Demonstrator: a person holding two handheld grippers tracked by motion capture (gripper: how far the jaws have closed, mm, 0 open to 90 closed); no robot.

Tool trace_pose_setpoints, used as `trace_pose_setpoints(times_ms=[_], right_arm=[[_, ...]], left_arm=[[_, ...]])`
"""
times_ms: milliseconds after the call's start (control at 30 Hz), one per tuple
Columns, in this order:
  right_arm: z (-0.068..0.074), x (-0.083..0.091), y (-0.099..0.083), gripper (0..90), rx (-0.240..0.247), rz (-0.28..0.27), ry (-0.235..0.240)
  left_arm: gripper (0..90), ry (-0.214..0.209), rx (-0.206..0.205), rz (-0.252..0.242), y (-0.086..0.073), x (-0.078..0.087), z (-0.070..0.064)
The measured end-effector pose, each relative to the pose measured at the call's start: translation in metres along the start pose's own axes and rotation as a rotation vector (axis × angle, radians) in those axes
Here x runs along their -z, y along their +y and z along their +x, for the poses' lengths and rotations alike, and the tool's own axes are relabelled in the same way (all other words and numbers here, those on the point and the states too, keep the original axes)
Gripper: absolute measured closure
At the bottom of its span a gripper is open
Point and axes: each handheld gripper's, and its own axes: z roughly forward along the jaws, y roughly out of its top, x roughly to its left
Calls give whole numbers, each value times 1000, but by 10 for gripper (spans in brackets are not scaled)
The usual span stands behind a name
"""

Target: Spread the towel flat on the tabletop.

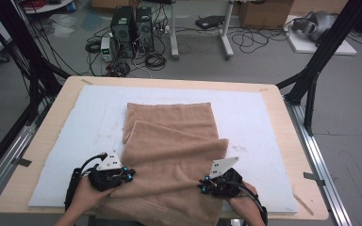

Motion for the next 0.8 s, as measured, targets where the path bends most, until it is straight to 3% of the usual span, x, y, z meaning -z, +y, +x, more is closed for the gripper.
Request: trace_pose_setpoints(times_ms=[67, 133, 200, 300, 367, 433, 533, 600, 800], right_arm=[[-3, 4, 5, 834, 1, -3, -39], [-8, 8, 9, 833, -12, -21, -59], [-12, 6, 12, 828, -9, -4, -67], [-16, -1, 12, 824, 1, 27, -75], [-19, -4, 10, 824, -10, 26, -75], [-21, -5, 9, 823, -16, 15, -73], [-23, -5, 10, 806, -26, 11, -70], [-22, -3, 10, 752, -31, -2, -83], [-14, 19, 8, 656, -45, -92, -108]], left_arm=[[878, 33, 22, -39, 5, 1, 6], [878, 83, 17, -53, 11, -1, 12], [878, 115, 23, -70, 16, -5, 19], [878, 168, 7, -65, 24, -16, 27], [877, 212, -32, -47, 26, -27, 29], [875, 216, -34, -25, 27, -34, 32], [853, 199, -2, -27, 27, -35, 36], [816, 197, 1, -28, 27, -29, 35], [740, 178, -14, -99, 25, 6, 25]])
